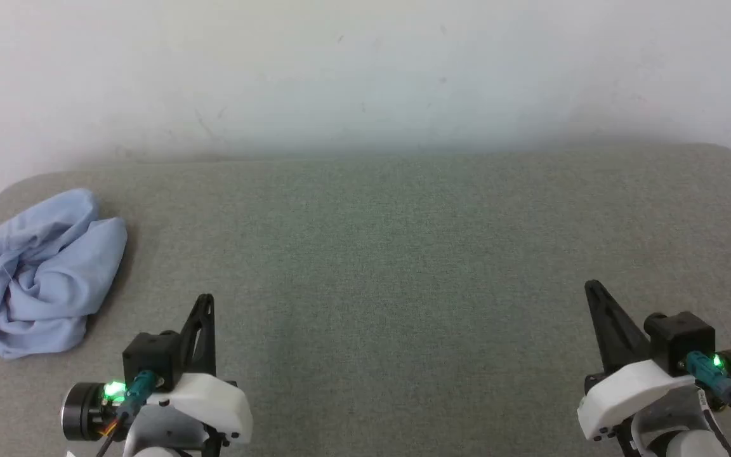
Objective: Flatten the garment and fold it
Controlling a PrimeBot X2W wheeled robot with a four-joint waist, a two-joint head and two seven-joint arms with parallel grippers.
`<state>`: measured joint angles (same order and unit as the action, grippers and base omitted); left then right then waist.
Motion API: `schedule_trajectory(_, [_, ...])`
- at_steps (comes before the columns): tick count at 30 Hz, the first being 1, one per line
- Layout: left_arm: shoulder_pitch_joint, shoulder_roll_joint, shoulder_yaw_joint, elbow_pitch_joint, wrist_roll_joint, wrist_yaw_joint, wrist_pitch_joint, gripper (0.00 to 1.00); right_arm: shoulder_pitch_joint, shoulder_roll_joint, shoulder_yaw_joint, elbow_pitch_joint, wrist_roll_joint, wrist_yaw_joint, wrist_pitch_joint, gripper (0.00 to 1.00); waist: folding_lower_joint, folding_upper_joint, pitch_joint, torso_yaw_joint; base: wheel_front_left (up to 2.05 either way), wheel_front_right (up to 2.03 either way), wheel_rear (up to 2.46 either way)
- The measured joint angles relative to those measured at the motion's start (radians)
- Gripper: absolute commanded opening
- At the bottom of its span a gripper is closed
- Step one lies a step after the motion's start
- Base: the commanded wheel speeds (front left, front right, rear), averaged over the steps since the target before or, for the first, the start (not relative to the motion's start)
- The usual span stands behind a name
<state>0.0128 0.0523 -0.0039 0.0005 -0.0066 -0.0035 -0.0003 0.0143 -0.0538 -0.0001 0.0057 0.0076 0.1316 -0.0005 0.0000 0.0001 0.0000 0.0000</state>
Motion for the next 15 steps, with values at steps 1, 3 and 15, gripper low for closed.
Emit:
schedule_trajectory(1, [0.0, 0.0, 0.0, 0.0, 0.0, 0.0, 0.0, 0.0, 0.0, 0.0, 0.0, 0.0, 0.0, 0.0, 0.0, 0.0, 0.0, 0.0, 0.0, 0.0, 0.0, 0.0, 0.0])
schedule_trajectory(3, [0.0, 0.0, 0.0, 0.0, 0.0, 0.0, 0.0, 0.0, 0.0, 0.0, 0.0, 0.0, 0.0, 0.0, 0.0, 0.0, 0.0, 0.0, 0.0, 0.0, 0.0, 0.0, 0.0])
schedule_trajectory(15, [0.0, 0.0, 0.0, 0.0, 0.0, 0.0, 0.0, 0.0, 0.0, 0.0, 0.0, 0.0, 0.0, 0.0, 0.0, 0.0, 0.0, 0.0, 0.0, 0.0, 0.0, 0.0, 0.0])
